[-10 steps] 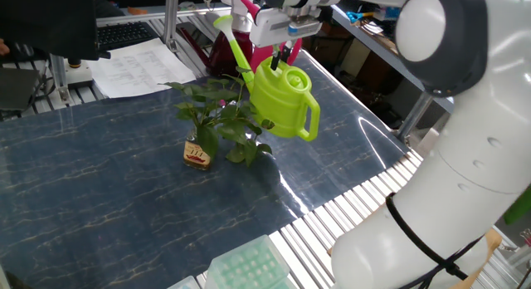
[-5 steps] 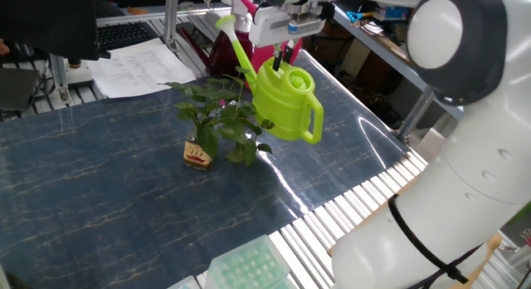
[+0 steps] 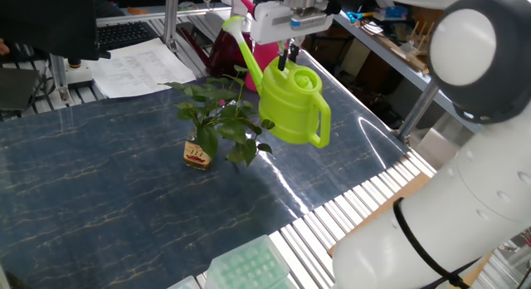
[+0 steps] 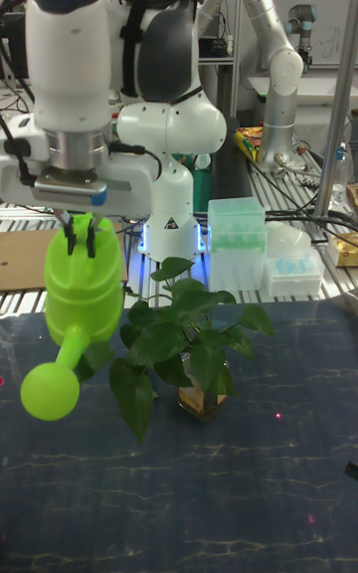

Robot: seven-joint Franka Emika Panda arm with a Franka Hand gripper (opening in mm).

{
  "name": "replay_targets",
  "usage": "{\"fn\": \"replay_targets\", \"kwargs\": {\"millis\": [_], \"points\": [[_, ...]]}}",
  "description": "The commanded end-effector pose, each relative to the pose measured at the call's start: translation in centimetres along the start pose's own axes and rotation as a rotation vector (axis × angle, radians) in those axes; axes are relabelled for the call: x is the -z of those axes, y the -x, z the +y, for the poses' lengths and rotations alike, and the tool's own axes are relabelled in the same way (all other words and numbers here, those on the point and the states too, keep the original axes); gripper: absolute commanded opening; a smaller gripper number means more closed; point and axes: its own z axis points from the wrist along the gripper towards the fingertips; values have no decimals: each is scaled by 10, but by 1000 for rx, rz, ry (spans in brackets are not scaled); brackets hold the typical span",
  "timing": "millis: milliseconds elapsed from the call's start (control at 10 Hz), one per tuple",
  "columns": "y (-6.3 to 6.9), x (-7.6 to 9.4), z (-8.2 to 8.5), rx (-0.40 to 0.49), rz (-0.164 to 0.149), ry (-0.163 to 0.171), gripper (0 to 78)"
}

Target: Water the plant

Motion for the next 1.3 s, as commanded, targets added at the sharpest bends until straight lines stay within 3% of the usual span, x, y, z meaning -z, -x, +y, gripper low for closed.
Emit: {"fn": "replay_targets", "kwargs": {"millis": [100,600,900,1300], "points": [[-13,19,9,-66,35,-10,12],[-11,36,13,-145,39,-1,12],[-10,35,12,-166,35,15,12],[-10,35,12,-179,-16,14,12]]}}
